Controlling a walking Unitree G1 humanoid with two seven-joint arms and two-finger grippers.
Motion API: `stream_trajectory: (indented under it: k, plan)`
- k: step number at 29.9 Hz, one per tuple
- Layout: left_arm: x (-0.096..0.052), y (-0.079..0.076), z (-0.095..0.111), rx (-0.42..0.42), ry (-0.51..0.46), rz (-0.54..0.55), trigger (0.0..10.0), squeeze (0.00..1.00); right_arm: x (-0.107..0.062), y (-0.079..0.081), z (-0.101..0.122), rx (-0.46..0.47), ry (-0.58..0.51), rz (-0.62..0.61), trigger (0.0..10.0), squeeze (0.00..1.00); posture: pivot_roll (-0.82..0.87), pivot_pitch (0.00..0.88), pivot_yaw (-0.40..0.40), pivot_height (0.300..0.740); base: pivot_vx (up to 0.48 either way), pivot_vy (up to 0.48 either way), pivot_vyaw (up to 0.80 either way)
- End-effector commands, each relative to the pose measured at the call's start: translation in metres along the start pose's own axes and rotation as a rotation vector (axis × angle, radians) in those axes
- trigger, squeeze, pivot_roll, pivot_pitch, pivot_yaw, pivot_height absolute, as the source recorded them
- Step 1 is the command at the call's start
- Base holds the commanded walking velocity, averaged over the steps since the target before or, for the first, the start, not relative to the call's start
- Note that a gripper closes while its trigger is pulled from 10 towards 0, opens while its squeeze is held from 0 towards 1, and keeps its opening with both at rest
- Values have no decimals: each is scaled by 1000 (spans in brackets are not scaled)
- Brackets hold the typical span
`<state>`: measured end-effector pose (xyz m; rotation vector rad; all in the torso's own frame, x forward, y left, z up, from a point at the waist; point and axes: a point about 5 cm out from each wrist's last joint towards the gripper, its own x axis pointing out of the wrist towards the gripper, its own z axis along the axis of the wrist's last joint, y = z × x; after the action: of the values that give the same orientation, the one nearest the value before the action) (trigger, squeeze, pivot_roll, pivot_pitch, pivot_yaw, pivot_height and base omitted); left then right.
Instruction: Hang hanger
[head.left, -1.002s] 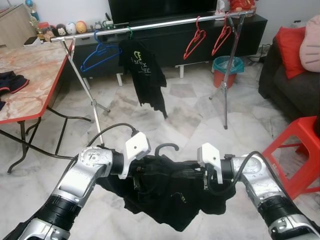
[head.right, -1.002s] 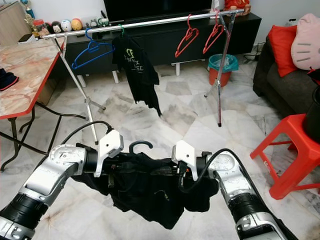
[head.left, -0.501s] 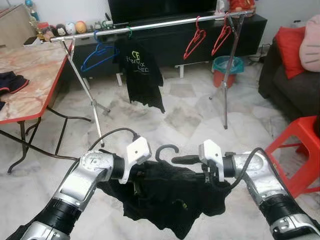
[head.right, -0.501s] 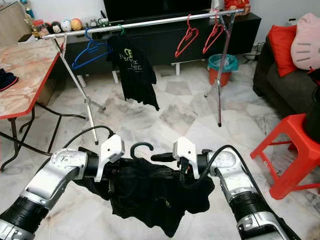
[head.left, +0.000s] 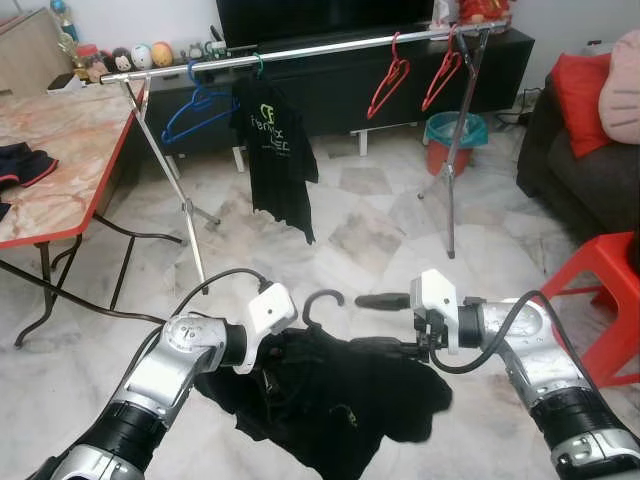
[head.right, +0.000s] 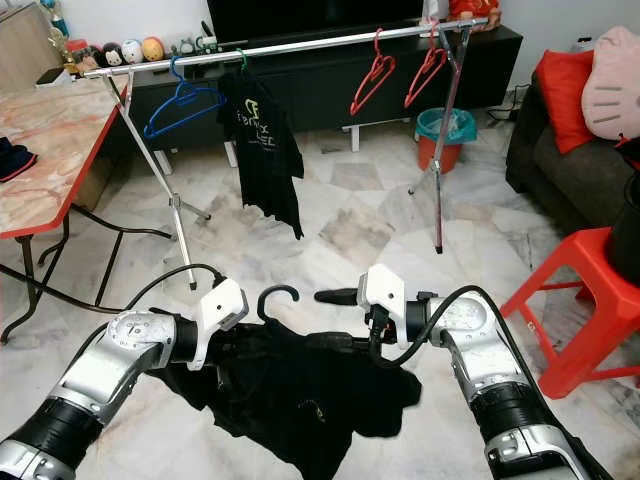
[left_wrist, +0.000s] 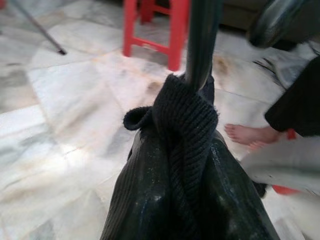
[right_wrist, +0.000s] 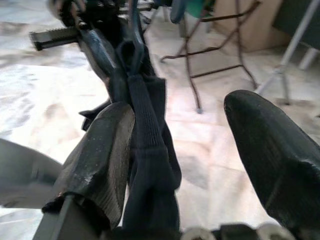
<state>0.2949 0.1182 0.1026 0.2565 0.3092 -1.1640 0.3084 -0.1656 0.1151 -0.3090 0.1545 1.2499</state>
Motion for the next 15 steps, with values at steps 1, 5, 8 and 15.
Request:
stream_trajectory:
  k: [1, 5, 8, 15]
  plan:
    - [-8, 15, 1, 29, -2, 135, 0, 0, -7, -6, -7, -11, 27, -121, 10000, 0, -89, 0, 119, 740, 0, 0, 0]
    - [-14, 30, -17, -27, 19, 348, 8980, 0, -19, -14, -18, 34, 15, -344, 10000, 0, -89, 0, 119, 740, 0, 0, 0]
    - [-17, 35, -24, -46, 23, 429, 10000, 0, -24, -17, -23, 67, 2, -445, 10000, 0, -96, 0, 116, 740, 0, 0, 0]
    - [-31, 44, -47, -134, 3, 696, 10000, 0, -39, -24, -48, 253, -74, -940, 10000, 0, -101, 0, 107, 740, 0, 0, 0]
